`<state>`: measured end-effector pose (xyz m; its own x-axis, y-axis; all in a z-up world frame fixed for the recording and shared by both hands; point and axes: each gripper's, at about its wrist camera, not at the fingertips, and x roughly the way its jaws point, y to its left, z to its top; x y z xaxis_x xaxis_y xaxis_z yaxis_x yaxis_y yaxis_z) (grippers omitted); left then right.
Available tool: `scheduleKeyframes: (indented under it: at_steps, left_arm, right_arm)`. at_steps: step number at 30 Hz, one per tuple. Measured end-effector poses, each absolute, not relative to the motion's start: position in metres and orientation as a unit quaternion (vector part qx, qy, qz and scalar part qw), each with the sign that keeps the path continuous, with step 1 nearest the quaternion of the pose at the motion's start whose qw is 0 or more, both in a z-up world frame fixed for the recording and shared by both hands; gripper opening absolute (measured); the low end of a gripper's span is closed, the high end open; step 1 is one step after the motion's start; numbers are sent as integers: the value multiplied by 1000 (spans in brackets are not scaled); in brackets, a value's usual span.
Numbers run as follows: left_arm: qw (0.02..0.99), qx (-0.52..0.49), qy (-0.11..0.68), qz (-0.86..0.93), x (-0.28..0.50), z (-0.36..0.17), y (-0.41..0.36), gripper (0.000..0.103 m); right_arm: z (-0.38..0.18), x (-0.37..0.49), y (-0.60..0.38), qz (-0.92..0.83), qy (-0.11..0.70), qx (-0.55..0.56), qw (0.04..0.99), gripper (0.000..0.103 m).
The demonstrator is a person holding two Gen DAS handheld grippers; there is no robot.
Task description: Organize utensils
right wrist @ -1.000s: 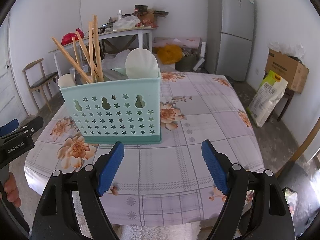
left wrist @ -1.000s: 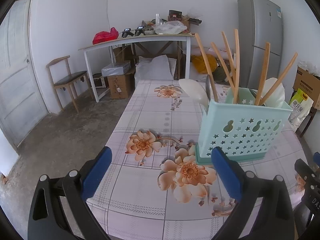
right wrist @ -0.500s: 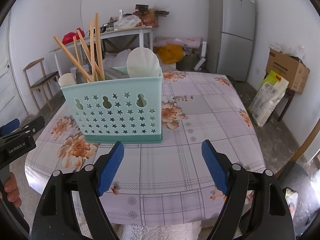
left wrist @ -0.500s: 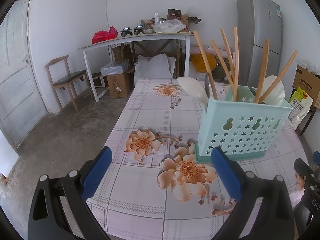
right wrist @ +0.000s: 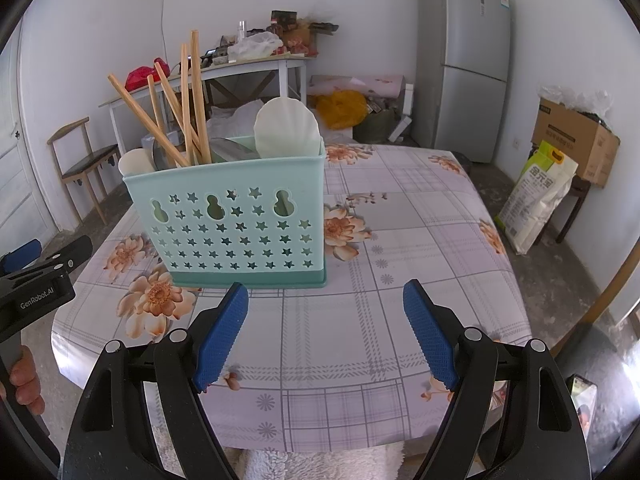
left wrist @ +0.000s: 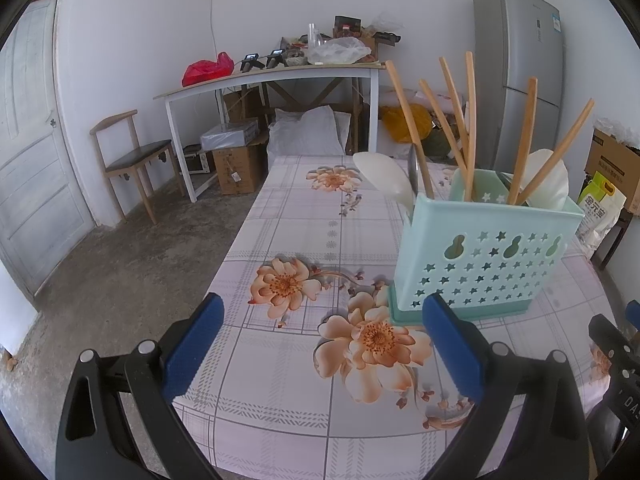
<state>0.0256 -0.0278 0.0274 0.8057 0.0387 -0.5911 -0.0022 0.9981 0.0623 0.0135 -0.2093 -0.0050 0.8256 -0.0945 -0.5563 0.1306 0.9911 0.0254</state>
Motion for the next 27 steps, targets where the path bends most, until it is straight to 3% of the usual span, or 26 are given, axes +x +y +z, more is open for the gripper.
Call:
scheduleKeyframes:
  at_steps: [27]
  left_arm:
    - [950,28,312,11,26,27,-27,97]
  right_arm:
    - [-1,16,-207,-57,287,30,956,76]
